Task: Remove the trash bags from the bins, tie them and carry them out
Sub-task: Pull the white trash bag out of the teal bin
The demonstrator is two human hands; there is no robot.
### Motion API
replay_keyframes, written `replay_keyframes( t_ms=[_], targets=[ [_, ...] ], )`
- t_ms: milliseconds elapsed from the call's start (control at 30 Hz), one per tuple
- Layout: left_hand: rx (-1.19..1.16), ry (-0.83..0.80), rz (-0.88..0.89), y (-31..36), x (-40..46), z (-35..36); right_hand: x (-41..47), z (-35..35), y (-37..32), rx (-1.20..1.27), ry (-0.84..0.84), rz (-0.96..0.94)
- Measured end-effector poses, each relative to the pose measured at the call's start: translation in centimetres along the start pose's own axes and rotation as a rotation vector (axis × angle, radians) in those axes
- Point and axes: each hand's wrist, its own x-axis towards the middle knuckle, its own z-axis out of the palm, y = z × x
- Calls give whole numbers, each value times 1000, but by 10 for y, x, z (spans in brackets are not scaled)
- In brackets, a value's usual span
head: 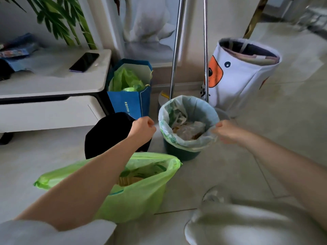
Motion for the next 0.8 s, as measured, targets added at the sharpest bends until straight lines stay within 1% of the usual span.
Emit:
replay_keyframes(
  t_ms=[67, 133, 200, 267, 333, 433, 467, 533, 700, 767, 800],
  targets=[
    [-22, -33, -36, 7, 16, 20, 13, 4, 14, 223, -44, 140],
    [-44, -66, -108, 9, 30, 38, 30, 8, 29, 313, -47, 250],
    [-105, -98, -194, 5, 34, 45, 35, 12, 33, 358, -31, 284],
    [-233, -123, -304, 1, 42, 52, 40, 16, 38, 415, -26, 316],
    [-406, -132, -425, 0, 53, 61, 46, 18, 45, 517, -57, 357],
    [-651, -150, -569, 6, 62, 66, 54, 17, 52, 745, -192, 347],
    [-700, -164, -588, 7, 65, 66, 56, 16, 53, 820, -218, 336],
    [-690, -177, -579, 6, 71, 65, 61, 13, 50, 888, -201, 336],
    [-587, -218, -495, 5, 77, 62, 64, -1, 32, 907, -106, 373],
    [-534, -178, -479, 11, 80, 60, 67, -7, 27, 863, -47, 390],
    [-547, -140, -484, 15, 83, 58, 69, -9, 25, 862, -16, 395]
  ],
)
